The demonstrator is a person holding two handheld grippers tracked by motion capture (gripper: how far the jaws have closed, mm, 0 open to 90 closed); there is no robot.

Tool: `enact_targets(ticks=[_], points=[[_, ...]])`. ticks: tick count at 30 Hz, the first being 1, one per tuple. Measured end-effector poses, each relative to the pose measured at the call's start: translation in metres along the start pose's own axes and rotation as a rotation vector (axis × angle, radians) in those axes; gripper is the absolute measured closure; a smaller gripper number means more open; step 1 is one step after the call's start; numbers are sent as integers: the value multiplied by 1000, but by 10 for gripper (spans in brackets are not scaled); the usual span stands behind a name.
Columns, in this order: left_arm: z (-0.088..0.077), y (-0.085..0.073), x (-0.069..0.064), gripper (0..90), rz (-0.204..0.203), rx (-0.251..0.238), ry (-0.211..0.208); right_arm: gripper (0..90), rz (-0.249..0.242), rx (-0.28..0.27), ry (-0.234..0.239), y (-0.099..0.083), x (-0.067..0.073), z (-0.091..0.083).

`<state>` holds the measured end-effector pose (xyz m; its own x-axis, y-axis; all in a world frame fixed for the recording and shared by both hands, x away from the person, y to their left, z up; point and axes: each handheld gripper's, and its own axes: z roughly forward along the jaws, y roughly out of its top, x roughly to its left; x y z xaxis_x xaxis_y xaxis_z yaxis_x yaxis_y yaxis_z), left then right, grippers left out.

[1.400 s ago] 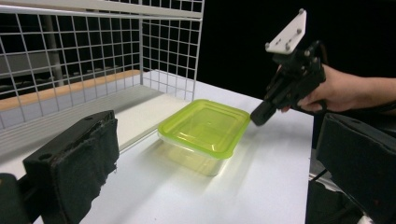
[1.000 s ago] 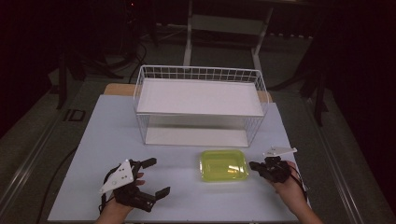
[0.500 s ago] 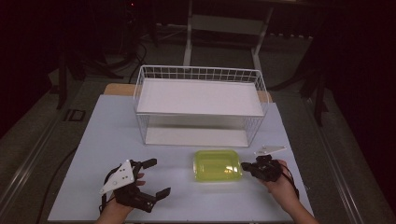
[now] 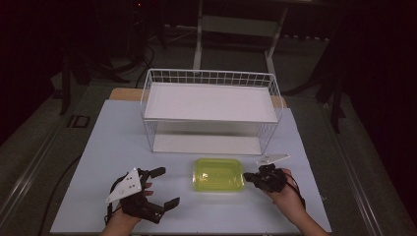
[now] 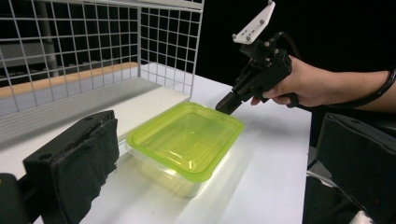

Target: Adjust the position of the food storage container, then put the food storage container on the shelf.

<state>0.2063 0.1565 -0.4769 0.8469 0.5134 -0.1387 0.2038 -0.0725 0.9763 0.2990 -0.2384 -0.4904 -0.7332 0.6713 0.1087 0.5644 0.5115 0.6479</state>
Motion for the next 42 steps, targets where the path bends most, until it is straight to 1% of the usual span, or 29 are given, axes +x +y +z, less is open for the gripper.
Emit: enact_targets(ticks=[5, 7, 9, 11, 12, 13, 14, 15, 17, 18, 20, 21, 22, 23, 25, 27, 28, 29, 30, 31, 32, 34, 35, 37, 38, 39, 40, 41, 42], points=[[3, -1, 0, 1, 2, 7, -2, 900, -7, -4, 14, 3, 5, 4], [4, -2, 0, 1, 0, 24, 2, 899, -26, -5, 6, 5, 9, 5], [5, -3, 0, 1, -5, 38, 10, 882, -24, -9, -4, 7, 9, 3], [6, -4, 1, 1, 1, 60, 44, 838, -22, -21, -24, 7, 9, 0], [7, -4, 0, 1, 20, 63, 83, 802, -21, -27, -27, 7, 9, -2], [7, -3, 1, 1, 34, 76, 115, 738, -21, -40, -34, 8, 10, -5], [7, -2, 2, 1, 39, 81, 137, 681, -22, -51, -37, 8, 10, -7], [7, 0, 4, 1, 30, 74, 141, 634, -19, -67, -38, 8, 11, -9], [7, 4, 7, 1, 27, 84, 184, 455, -23, -103, -65, 10, 15, -13], [7, 6, 8, 1, 27, 89, 203, 395, -21, -123, -72, 10, 16, -14], [9, 10, 13, 1, -2, 92, 203, 268, -8, -154, -76, 12, 18, -15], [9, 10, 13, 1, -2, 92, 203, 200, -5, -166, -56, 13, 19, -16], [15, 12, 18, 1, -40, 110, 200, 200, -5, -166, -56, 13, 19, -16], [18, 13, 21, 1, -52, 122, 195, 182, 14, -204, -29, 16, 19, -17], [26, 12, 25, 1, -100, 138, 173, 144, 22, -226, -10, 19, 19, -18], [35, 10, 30, 1, -149, 153, 143, 145, 7, -220, -24, 21, 21, -18], [35, 10, 30, 2, -149, 153, 143, 145, 7, -220, -24, 21, 21, -18], [35, 10, 30, 2, -149, 153, 143, 145, 4, -220, -9, 22, 20, -17], [47, 9, 34, 2, -195, 200, 137, 145, 4, -220, -9, 22, 20, -17], [52, 7, 35, 1, -206, 210, 143, 165, -23, -238, 2, 22, 19, -16], [57, 6, 36, 1, -222, 224, 141, 153, -51, -235, 7, 22, 18, -15], [67, 4, 40, 1, -247, 246, 127, 152, -63, -219, 0, 22, 18, -12], [73, 2, 42, 2, -258, 276, 122, 152, -47, -211, 3, 22, 17, -10], [81, -1, 45, 6, -296, 297, 118, 137, 11, -195, 16, 22, 15, -6], [84, -2, 46, 78, -321, 307, 125, 123, 31, -173, 9, 22, 14, -3], [88, -4, 47, 133, -344, 328, 141, 123, 45, -161, -3, 22, 13, -1], [92, -5, 49, 144, -370, 354, 158, 111, 51, -158, 18, 21, 12, 2], [94, -7, 51, 144, -383, 354, 155, 109, 57, -161, 21, 20, 12, 4], [95, -9, 52, 153, -382, 362, 169, 114, 58, -151, -8, 20, 13, 7]])
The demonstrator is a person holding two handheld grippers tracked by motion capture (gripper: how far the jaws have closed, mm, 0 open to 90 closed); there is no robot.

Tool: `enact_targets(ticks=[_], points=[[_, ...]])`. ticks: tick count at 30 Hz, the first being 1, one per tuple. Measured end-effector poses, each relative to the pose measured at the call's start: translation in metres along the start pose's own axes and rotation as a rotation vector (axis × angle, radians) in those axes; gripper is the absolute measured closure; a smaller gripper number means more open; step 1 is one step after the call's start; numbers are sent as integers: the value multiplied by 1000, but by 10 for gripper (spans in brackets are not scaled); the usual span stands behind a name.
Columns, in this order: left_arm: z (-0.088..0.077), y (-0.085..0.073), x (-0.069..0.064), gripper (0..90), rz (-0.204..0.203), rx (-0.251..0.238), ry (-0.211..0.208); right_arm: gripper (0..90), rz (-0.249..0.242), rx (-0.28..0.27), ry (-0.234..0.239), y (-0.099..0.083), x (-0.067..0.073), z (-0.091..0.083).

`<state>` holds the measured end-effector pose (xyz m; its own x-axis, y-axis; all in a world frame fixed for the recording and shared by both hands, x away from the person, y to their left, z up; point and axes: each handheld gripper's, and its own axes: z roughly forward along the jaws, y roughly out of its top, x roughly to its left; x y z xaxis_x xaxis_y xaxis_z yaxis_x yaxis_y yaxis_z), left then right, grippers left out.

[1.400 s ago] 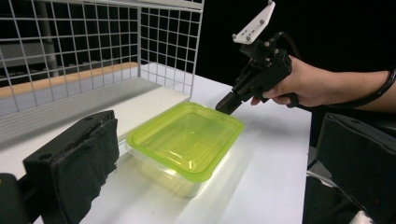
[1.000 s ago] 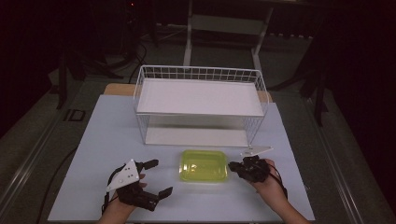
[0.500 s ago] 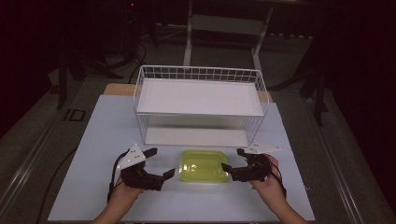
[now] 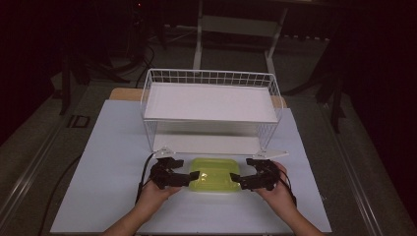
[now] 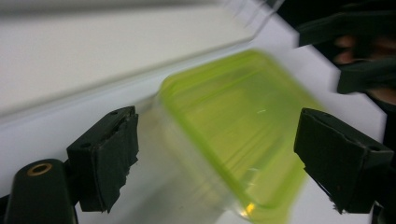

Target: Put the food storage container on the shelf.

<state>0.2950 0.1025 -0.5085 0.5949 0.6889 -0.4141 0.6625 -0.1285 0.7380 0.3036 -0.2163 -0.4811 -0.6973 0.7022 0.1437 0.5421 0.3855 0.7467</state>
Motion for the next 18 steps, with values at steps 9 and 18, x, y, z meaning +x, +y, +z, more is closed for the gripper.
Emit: enact_targets(ticks=[9, 18], points=[[9, -8, 4, 465, -52, 50, -35, 218, -20, 73, -23, -8, 7, 14], [4, -13, 0, 635, -31, 51, -36, 282, 33, 104, -42, -11, 2, 11]])
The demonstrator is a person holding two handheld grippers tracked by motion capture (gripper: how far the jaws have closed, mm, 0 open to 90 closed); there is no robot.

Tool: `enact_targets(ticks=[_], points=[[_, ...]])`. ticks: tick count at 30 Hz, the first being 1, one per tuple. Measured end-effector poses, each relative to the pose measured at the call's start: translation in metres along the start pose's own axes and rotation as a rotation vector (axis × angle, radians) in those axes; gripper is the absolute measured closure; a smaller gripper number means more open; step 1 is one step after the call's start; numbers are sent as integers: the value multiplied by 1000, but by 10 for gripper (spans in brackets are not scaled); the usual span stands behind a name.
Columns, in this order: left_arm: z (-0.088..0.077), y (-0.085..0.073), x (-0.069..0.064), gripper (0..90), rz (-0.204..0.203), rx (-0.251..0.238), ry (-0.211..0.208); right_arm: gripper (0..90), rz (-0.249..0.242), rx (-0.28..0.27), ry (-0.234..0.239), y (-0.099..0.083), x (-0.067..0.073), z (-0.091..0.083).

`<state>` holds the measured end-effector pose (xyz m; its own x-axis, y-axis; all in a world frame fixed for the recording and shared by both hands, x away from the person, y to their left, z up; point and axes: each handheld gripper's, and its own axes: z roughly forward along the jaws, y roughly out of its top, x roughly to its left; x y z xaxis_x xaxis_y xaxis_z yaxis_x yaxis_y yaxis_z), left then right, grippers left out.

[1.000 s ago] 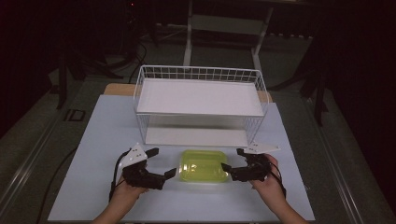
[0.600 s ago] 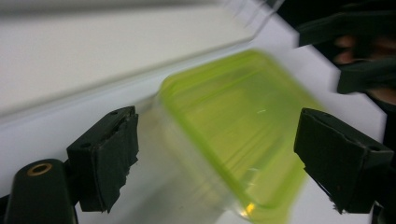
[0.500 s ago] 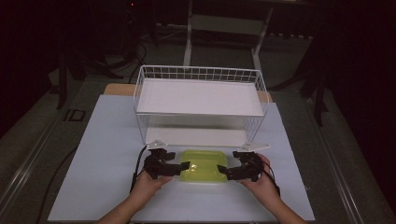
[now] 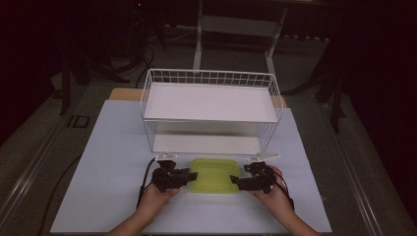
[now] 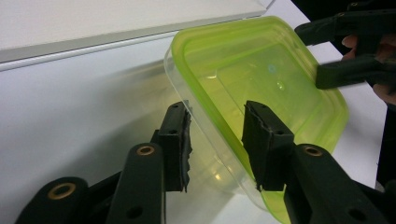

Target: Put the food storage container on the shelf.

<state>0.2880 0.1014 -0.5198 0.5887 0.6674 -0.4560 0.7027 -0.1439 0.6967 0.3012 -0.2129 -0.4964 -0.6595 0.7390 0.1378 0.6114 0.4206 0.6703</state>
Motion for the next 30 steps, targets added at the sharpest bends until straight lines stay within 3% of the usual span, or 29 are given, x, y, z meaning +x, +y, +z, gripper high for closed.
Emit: enact_targets(ticks=[2, 12, 17, 30], points=[[-2, -1, -2, 648, 5, 4, -3, 287, 33, 5, 22, -2, -2, -2], [-9, -7, -13, 700, 40, 8, 3, 467, 21, -3, 53, -6, 8, -11], [-10, -9, -17, 713, 44, 7, 16, 589, -2, -4, 33, -7, 19, -14], [-14, -13, -22, 761, 44, 11, 25, 692, 55, 28, 29, -10, 27, -23]])
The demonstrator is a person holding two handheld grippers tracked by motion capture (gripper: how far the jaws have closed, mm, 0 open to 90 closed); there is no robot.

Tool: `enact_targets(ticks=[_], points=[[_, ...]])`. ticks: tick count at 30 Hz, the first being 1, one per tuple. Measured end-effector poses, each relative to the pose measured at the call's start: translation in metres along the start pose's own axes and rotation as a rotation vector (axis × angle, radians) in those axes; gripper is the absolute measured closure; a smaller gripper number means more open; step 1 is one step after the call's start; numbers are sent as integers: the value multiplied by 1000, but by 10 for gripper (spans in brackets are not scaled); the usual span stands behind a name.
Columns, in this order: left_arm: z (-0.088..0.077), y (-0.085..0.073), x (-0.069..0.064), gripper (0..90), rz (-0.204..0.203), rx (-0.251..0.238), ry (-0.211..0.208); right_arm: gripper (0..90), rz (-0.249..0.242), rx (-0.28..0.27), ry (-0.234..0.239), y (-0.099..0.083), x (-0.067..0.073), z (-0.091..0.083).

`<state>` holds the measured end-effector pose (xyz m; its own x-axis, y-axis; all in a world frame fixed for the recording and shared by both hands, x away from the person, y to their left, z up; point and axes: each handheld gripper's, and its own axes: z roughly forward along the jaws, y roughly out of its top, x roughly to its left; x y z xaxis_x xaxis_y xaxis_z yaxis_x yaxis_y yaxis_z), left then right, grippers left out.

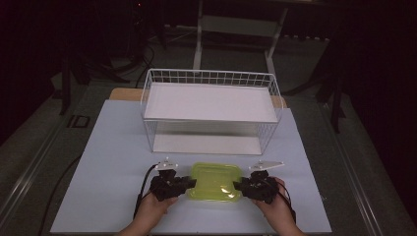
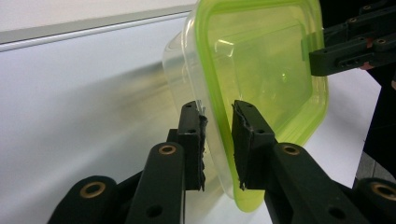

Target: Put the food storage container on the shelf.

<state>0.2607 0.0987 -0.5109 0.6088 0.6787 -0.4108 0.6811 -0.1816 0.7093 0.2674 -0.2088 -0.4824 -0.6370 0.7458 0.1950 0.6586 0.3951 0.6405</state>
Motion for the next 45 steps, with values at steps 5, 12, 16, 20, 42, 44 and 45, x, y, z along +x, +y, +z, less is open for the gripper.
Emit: enact_targets(ticks=[5, 12, 16, 20, 42, 44, 45], points=[[-1, -3, -3, 786, -31, 1, 17, 736, 35, -19, 20, -3, 2, -1], [-2, -3, -2, 803, -72, -31, 5, 766, 48, -73, 8, 2, 1, -6], [-5, 5, -2, 804, -72, -69, -1, 769, 48, -109, 2, 11, -1, -12], [-8, 14, -1, 804, -56, -100, 3, 768, 39, -133, -5, 20, -2, -16], [9, 46, 36, 805, -31, -180, 36, 768, 93, -168, -50, 62, -24, 6], [13, 47, 39, 804, -37, -179, 43, 767, 100, -162, -55, 63, -27, 11], [15, 47, 42, 803, -44, -178, 44, 767, 101, -160, -60, 64, -27, 13]])
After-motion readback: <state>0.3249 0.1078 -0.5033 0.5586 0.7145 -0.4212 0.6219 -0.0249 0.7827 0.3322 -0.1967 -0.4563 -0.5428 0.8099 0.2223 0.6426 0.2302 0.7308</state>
